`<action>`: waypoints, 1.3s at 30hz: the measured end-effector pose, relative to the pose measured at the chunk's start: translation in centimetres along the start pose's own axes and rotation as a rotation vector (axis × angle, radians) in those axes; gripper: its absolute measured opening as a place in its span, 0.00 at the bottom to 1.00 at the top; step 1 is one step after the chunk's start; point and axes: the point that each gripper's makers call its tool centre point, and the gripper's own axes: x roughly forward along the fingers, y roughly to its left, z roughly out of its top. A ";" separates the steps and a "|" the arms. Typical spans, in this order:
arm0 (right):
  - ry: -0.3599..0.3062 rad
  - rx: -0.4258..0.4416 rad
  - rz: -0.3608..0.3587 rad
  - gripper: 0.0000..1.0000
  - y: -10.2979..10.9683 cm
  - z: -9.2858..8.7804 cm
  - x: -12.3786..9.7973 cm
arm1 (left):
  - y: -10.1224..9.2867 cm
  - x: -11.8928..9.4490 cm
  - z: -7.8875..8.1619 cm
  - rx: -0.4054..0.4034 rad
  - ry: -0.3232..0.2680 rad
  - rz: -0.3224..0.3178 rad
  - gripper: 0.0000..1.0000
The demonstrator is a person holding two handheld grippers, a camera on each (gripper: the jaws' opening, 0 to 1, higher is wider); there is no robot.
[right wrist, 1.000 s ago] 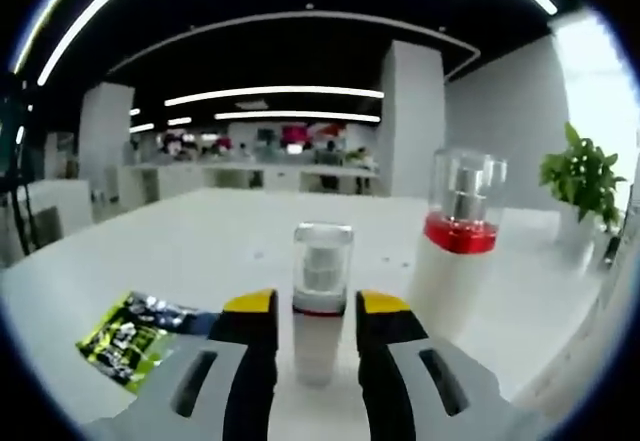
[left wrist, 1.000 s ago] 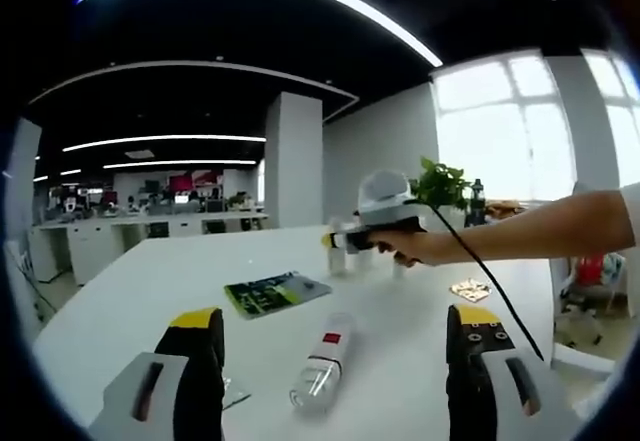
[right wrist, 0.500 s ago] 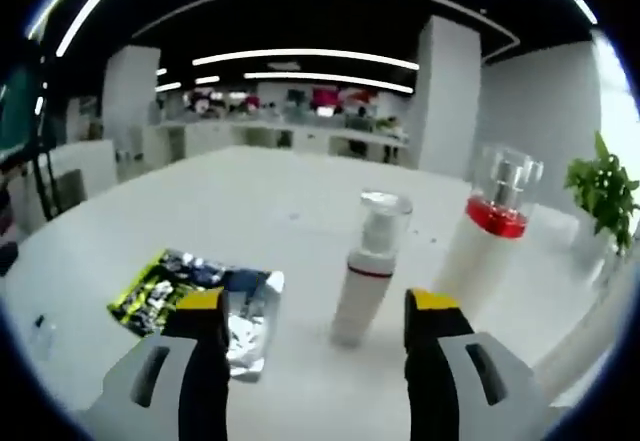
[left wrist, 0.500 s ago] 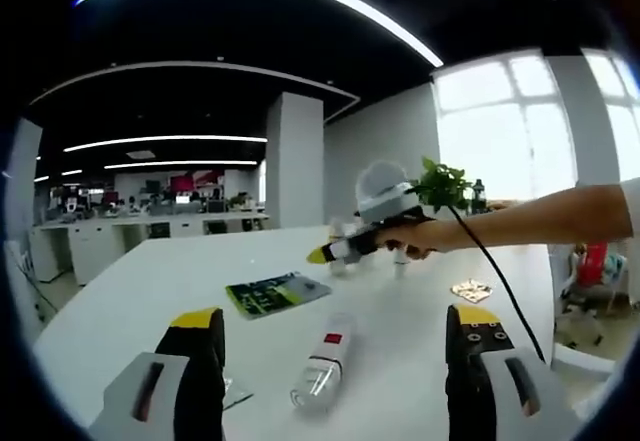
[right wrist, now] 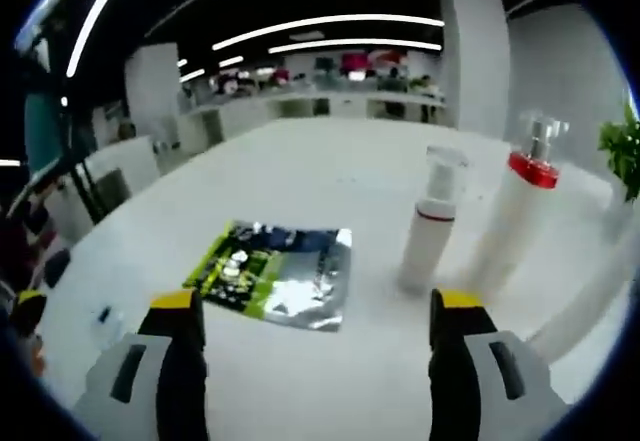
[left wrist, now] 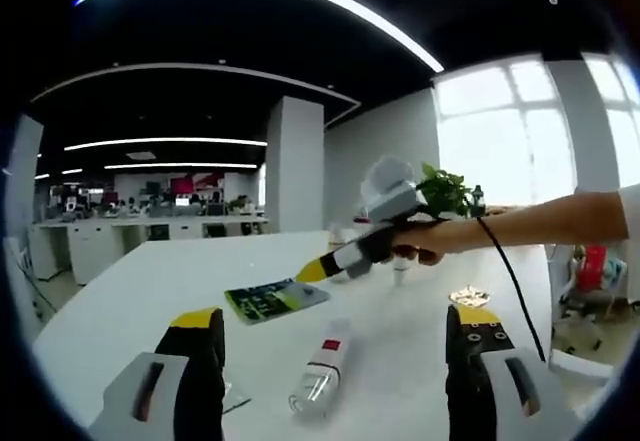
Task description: Arrange the skincare products in the storage area until every visible bottle or jar stands upright without overlapping.
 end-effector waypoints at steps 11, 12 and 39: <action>-0.231 -0.003 0.157 1.00 3.3 4.1 -4.2 | -0.8 0.3 -1.2 0.050 0.093 -0.022 1.00; -0.227 -0.004 0.155 1.00 3.2 4.2 -4.5 | -0.8 0.5 -1.6 0.112 0.130 -0.011 1.00; -0.208 -0.122 0.147 1.00 -1.1 -6.2 -14.9 | -1.3 -1.3 -5.6 0.131 0.956 -0.441 0.88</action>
